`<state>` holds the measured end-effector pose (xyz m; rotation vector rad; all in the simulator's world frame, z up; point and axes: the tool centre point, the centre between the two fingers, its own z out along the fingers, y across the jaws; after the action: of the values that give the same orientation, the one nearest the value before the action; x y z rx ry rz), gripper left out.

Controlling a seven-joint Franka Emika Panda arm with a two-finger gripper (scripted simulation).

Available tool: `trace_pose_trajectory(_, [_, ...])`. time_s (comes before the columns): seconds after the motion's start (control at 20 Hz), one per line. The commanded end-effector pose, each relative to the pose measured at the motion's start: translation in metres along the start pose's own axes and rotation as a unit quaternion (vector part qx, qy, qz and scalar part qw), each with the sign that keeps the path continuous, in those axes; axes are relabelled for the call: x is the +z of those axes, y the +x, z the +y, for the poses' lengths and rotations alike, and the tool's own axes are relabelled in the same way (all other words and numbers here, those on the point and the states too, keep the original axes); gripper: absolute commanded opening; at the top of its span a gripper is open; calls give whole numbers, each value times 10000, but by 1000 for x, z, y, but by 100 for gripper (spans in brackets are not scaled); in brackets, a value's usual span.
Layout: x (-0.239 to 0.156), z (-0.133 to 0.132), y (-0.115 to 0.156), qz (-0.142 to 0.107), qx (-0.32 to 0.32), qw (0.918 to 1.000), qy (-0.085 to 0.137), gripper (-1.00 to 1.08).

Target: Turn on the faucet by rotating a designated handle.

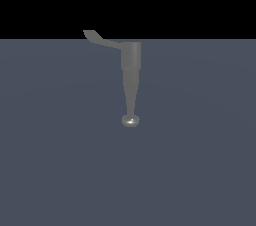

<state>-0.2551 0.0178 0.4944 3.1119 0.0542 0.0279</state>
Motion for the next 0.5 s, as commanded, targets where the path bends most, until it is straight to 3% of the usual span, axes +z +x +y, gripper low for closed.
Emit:
trace_pose_trajectory(0.0, [0, 0, 0, 0, 0, 10000, 0, -100])
trace_pose_trajectory(0.45, [3, -5, 9, 52, -236, 9996, -137, -100])
